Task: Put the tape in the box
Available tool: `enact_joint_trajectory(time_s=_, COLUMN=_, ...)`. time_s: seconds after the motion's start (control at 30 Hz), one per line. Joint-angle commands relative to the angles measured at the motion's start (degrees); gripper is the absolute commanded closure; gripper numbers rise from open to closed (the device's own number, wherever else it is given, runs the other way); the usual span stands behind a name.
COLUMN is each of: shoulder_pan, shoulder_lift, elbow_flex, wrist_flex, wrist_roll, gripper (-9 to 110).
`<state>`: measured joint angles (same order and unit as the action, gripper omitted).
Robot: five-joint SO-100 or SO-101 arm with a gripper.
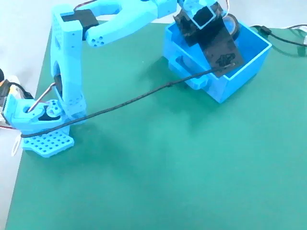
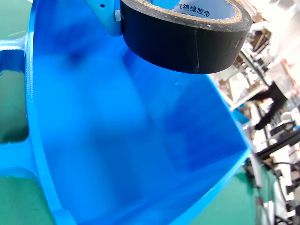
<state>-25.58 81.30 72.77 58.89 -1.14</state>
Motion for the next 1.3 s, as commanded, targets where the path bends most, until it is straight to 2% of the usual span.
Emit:
enact_joint_trajectory(time_s=0.0, shoulder_pan=-1.5, shoulder_lift=1.3, elbow_flex=-5.0, wrist_flex=-1.8, wrist_roll=-0.3, gripper=102)
enact_joint_trajectory(time_s=1.0, shoulder_pan=-2.5, shoulder_lift=0.6, elbow_flex=-5.0, wrist_flex=-1.8, wrist_roll=-0.9, gripper=101)
enact_joint_trajectory(time_s=1.1, shoulder_pan=-2.6, shoulder_lift=0.5, elbow_flex=-5.0, wrist_flex=-1.8, wrist_roll=-0.9, gripper=91)
enact_joint_trajectory(time_s=1.27, shoulder_pan=-2.6, shoulder_lift=0.5, elbow_flex=-5.0, wrist_flex=-1.8, wrist_roll=-0.6, gripper=83)
